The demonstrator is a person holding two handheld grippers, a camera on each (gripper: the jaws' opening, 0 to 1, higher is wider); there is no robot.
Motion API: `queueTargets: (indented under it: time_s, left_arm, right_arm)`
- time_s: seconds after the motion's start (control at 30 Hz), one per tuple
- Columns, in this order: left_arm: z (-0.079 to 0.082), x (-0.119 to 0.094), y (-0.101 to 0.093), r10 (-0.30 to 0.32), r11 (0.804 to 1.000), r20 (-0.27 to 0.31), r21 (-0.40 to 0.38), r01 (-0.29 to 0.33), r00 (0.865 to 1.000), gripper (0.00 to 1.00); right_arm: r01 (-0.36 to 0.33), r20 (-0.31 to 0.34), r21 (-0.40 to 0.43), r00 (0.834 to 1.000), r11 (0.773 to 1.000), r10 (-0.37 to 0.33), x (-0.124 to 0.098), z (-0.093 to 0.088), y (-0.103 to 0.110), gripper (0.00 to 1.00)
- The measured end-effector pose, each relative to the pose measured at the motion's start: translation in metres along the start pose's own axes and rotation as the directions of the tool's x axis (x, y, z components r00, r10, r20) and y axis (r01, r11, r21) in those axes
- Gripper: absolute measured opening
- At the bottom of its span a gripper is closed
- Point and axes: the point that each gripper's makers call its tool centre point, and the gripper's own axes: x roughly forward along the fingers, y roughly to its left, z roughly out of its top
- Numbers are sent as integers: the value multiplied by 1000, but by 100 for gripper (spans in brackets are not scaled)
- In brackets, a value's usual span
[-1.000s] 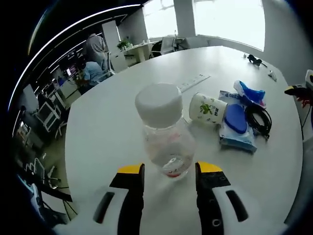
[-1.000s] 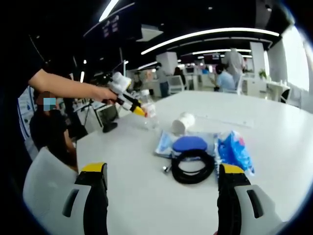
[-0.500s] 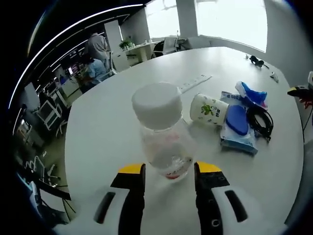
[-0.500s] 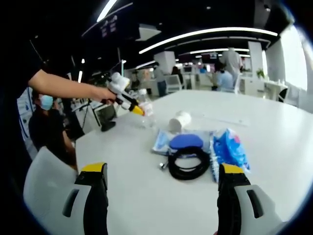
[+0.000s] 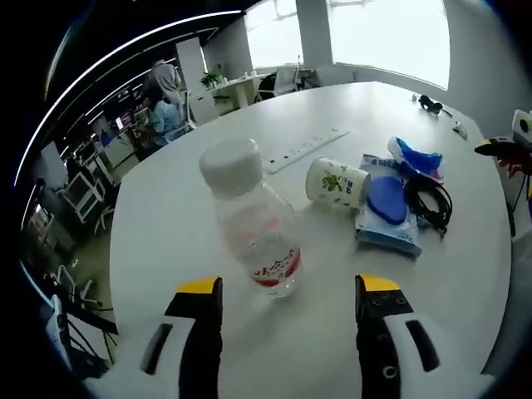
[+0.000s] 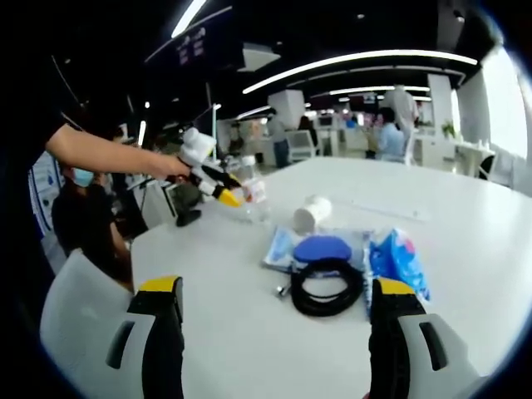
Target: Arrange the tabletop items into an orderly group along one side of the table until the central work area is clear of visible clutter.
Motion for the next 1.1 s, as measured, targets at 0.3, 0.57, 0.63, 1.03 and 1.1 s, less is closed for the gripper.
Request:
queueTargets:
  time_s: [0.3,0.57,0.63,1.03,1.1]
  left_arm:
    - [-2,-4,-26,-34,998,18,-43,35,999,75]
    - [0,-5,-52,-89,995,46,-39,90,995,81]
    - [0,-4,-59,-108,993,47,-37,110,993,82]
    - [13,3,-97,-215,975,39,66,212,976,75]
    - [19,5,-99,-228,973,47,55,225,973,75]
  right_arm:
    - [-10,5,-7,1000,1000,10,-3,3,0,92]
    - [-21,-3,-31,1000,999,21,-8,2,4,100]
    - [-22,-7,-38,1000,999,22,-9,1,5,100]
    - [-30,-14,-75,999,997,29,-25,1,11,100]
    - [-28,-14,-77,1000,997,27,-29,0,11,100]
